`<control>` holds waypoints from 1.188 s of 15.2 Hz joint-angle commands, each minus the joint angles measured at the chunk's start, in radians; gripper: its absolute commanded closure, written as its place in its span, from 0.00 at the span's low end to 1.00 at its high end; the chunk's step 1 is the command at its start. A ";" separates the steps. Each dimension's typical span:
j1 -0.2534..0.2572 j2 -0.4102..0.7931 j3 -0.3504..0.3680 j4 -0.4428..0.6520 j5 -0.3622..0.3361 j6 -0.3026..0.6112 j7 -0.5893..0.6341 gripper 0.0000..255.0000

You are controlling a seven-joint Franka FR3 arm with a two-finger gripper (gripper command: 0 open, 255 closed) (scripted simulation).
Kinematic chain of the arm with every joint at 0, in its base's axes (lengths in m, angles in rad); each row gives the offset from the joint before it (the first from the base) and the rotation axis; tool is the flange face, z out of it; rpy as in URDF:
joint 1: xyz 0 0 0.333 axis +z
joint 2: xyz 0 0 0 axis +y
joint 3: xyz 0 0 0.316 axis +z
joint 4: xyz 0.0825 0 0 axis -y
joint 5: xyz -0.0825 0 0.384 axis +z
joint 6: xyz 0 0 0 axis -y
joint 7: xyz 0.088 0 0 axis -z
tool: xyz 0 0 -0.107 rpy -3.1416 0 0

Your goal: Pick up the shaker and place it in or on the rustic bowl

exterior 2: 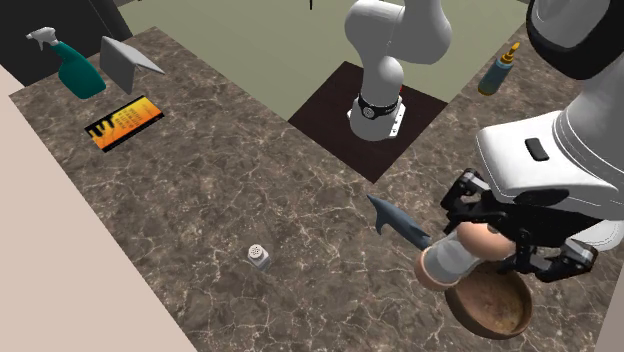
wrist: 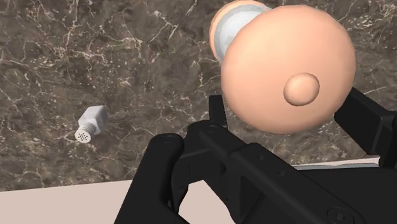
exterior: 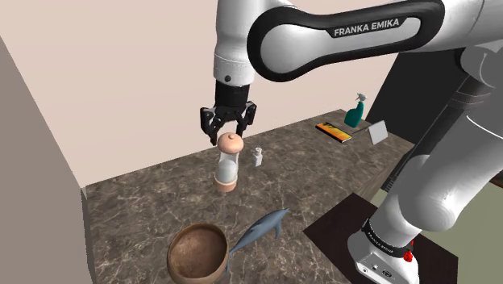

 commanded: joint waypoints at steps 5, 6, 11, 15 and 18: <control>0.061 0.074 0.089 0.133 -0.039 -0.072 0.163 1.00; 0.072 0.092 0.103 0.161 -0.050 -0.085 0.192 1.00; 0.146 0.210 0.173 0.328 -0.127 -0.166 0.342 1.00; 0.145 0.206 0.169 0.270 -0.125 -0.111 0.343 1.00; 0.144 0.206 0.169 0.229 -0.126 -0.071 0.345 1.00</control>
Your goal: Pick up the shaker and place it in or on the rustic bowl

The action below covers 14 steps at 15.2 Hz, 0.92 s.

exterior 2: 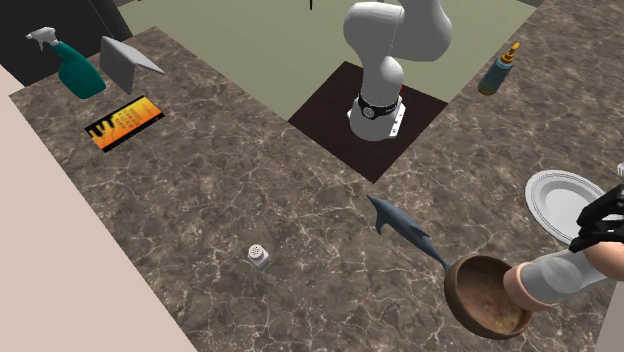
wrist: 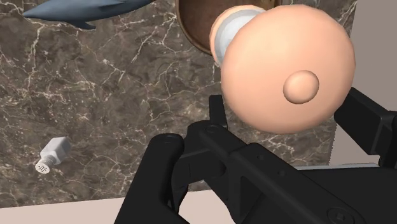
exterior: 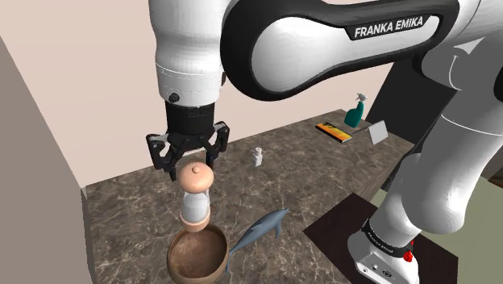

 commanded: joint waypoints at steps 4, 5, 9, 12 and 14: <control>0.000 0.005 -0.001 -0.060 -0.005 0.065 0.007 1.00; 0.000 0.007 -0.001 -0.072 -0.007 0.078 0.009 1.00; 0.001 0.016 -0.002 -0.117 -0.015 0.129 0.016 1.00; 0.002 0.025 -0.003 -0.148 -0.023 0.167 0.023 1.00; 0.003 0.033 -0.003 -0.167 -0.029 0.192 0.029 1.00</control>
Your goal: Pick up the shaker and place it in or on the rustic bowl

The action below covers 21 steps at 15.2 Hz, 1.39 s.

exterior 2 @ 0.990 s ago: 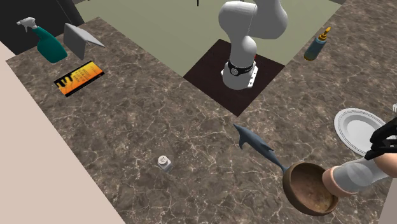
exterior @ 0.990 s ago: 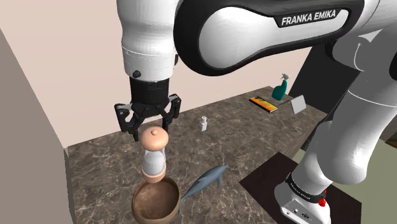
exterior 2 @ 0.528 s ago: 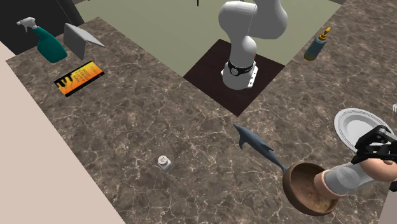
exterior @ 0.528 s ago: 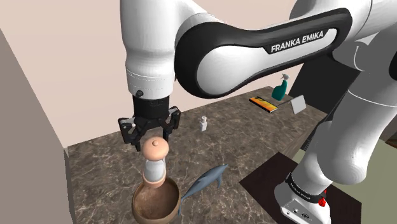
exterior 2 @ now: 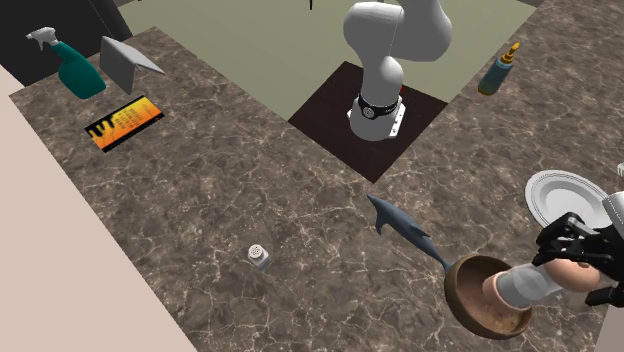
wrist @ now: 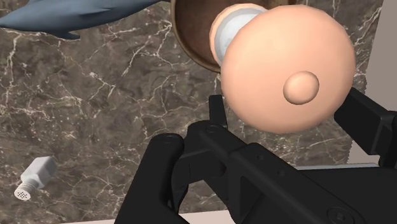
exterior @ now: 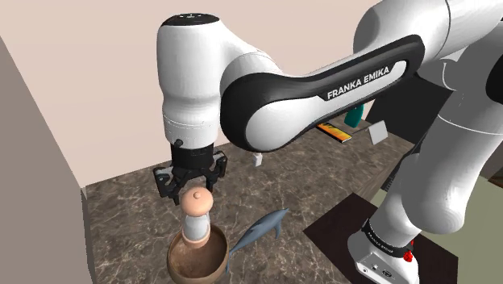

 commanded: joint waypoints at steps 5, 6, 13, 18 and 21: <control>0.004 0.028 -0.003 -0.054 -0.024 0.076 0.019 1.00; 0.005 0.032 -0.004 -0.060 -0.028 0.084 0.022 1.00; 0.005 0.032 -0.004 -0.060 -0.028 0.084 0.022 1.00; 0.005 0.032 -0.004 -0.060 -0.028 0.084 0.022 0.00; 0.001 0.005 0.001 -0.020 -0.005 0.024 0.007 0.00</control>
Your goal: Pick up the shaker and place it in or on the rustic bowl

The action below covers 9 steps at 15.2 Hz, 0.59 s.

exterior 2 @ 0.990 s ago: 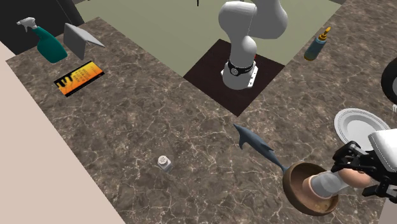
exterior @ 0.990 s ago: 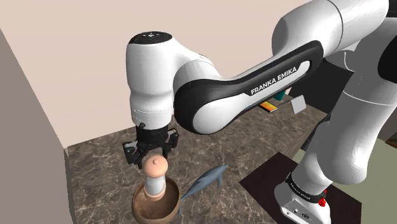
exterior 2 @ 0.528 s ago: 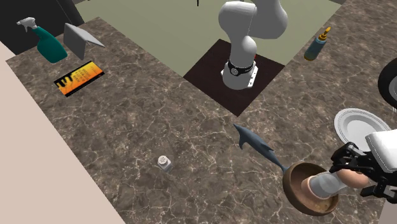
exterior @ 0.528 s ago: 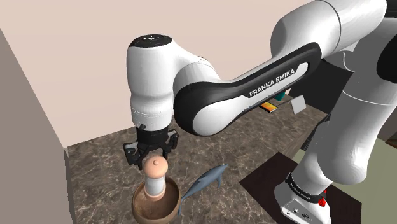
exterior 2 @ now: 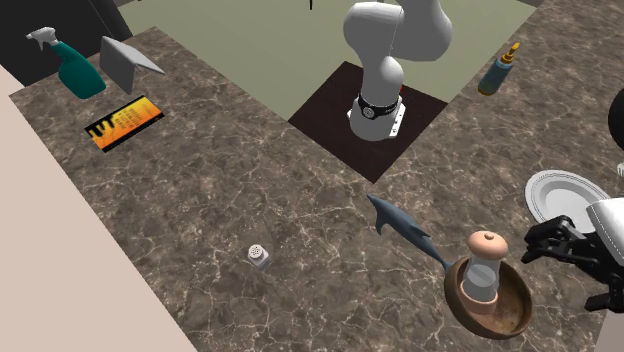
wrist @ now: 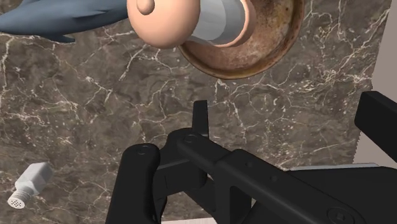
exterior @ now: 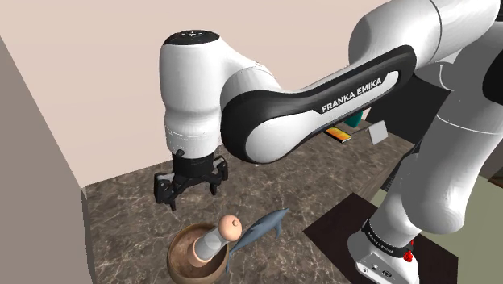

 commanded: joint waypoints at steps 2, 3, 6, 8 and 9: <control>-0.002 -0.027 0.004 0.056 0.023 -0.078 -0.015 0.00; -0.002 -0.027 0.004 0.056 0.023 -0.078 -0.015 0.00; -0.002 -0.027 0.004 0.056 0.023 -0.078 -0.015 0.00; -0.002 -0.027 0.004 0.056 0.023 -0.078 -0.015 0.00; -0.002 -0.027 0.004 0.056 0.023 -0.078 -0.015 0.00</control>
